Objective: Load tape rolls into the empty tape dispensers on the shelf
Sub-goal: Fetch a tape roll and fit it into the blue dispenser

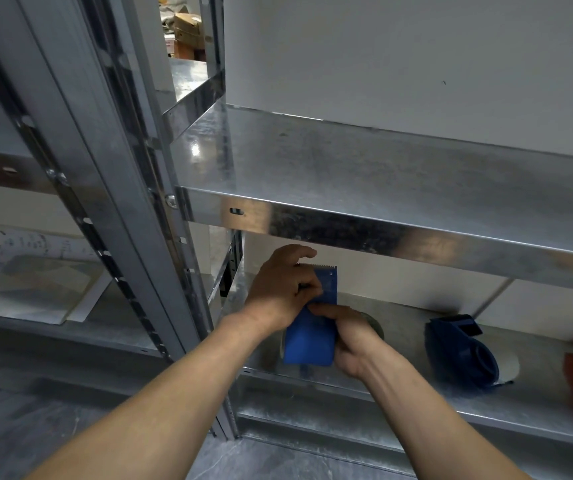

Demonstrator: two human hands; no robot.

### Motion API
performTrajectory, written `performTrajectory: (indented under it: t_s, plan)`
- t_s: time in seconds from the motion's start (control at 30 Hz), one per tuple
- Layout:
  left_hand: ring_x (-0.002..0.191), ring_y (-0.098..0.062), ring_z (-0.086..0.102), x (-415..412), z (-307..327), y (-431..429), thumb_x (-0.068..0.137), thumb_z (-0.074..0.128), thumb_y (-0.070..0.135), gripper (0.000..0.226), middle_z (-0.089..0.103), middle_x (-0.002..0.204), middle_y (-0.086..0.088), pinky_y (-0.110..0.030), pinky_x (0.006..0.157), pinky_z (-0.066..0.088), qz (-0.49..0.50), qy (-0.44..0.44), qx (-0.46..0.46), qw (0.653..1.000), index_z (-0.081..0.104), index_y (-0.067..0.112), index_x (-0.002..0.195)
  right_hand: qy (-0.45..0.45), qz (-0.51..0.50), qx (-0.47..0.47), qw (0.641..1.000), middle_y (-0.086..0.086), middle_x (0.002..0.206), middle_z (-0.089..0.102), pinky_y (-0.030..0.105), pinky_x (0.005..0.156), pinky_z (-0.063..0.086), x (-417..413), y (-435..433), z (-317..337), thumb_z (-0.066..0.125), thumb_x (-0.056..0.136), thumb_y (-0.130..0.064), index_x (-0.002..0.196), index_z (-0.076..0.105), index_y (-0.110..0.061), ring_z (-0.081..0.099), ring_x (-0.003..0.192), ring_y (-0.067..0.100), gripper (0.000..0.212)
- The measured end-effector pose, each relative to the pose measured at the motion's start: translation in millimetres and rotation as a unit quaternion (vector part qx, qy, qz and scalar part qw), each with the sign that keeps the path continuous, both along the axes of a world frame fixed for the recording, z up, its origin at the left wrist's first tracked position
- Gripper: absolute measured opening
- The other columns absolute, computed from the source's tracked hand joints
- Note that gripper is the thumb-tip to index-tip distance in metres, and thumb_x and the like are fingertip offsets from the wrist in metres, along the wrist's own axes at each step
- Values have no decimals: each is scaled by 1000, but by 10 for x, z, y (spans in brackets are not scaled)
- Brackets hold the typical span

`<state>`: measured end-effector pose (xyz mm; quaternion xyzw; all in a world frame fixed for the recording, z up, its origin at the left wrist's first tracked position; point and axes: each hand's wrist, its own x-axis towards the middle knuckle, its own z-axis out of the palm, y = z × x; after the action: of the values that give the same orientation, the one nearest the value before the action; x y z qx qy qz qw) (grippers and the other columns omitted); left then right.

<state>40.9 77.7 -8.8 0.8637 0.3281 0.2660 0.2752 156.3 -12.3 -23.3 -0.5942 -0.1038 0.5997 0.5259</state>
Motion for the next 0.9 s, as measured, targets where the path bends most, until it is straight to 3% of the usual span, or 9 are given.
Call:
performTrajectory:
  t_s: [0.17, 0.33, 0.47, 0.57, 0.67, 0.73, 0.8, 0.83, 0.9]
  plan:
    - [127, -13, 43, -5, -27, -14, 85, 71, 19, 6, 51, 139, 4, -18, 97, 31, 16, -15, 21, 1000, 76, 17, 84, 48, -35, 41, 997, 19, 94, 75, 51, 94, 51, -6, -5, 94, 61, 89, -14, 104, 70, -4, 68, 90, 34, 21]
    - [131, -11, 38, -3, -42, -19, 84, 72, 20, 4, 48, 140, 7, -6, 97, 22, 28, -26, 0, 999, 76, 19, 83, 44, -40, 65, 996, 15, 93, 77, 46, 91, 53, -25, 18, 157, 60, 95, -39, 103, 72, -9, 70, 87, 30, 33]
    - [132, -4, 36, 0, -66, -78, 78, 77, 13, 9, 45, 139, 13, -18, 105, 30, 31, -80, -103, 991, 74, 21, 73, -6, -54, 44, 998, 13, 96, 78, 47, 93, 56, -43, 39, 109, 64, 92, -45, 110, 71, -13, 72, 96, 31, 37]
    - [120, -1, 48, 4, -89, -92, 80, 75, 13, 6, 55, 129, 12, -9, 87, 37, 155, -238, -229, 931, 70, 11, 78, 8, -60, 49, 997, 14, 98, 77, 50, 93, 55, 12, 43, 115, 60, 92, -48, 109, 69, -13, 71, 96, 33, 40]
    - [98, -18, 58, 11, -147, -15, 88, 65, 26, 21, 66, 113, -8, -17, 71, 42, 250, -213, -329, 885, 65, 6, 96, 64, -53, 62, 995, 18, 112, 74, 49, 95, 54, 51, 34, 141, 54, 95, -49, 119, 65, -10, 69, 104, 34, 47]
    - [95, -24, 62, -20, -190, -4, 89, 63, 36, 27, 70, 102, -9, -30, 81, 48, 217, -171, -447, 850, 65, 9, 93, 121, -47, 79, 988, 18, 108, 75, 43, 88, 56, 52, 8, 205, 50, 97, -49, 115, 67, -6, 73, 95, 30, 49]
    - [100, -30, 67, -80, -193, -24, 89, 62, 44, 36, 74, 104, -12, -43, 94, 50, 166, -215, -584, 765, 71, 12, 102, 168, -54, 95, 980, 18, 98, 76, 40, 81, 56, 91, 0, 244, 51, 95, -51, 109, 68, -4, 75, 81, 28, 51]
    - [100, -32, 67, -107, -171, -40, 90, 61, 44, 39, 74, 107, -14, -45, 94, 50, 152, -244, -621, 730, 72, 11, 108, 177, -60, 96, 978, 18, 98, 75, 42, 84, 55, 115, 4, 247, 52, 93, -52, 110, 68, -4, 75, 81, 28, 53]
    - [100, -35, 67, -128, -167, -19, 90, 62, 41, 39, 73, 109, -16, -48, 92, 51, 132, -273, -630, 715, 70, 10, 113, 181, -60, 72, 979, 21, 110, 73, 49, 99, 49, 154, 42, 228, 56, 88, -59, 118, 66, -3, 71, 99, 34, 65]
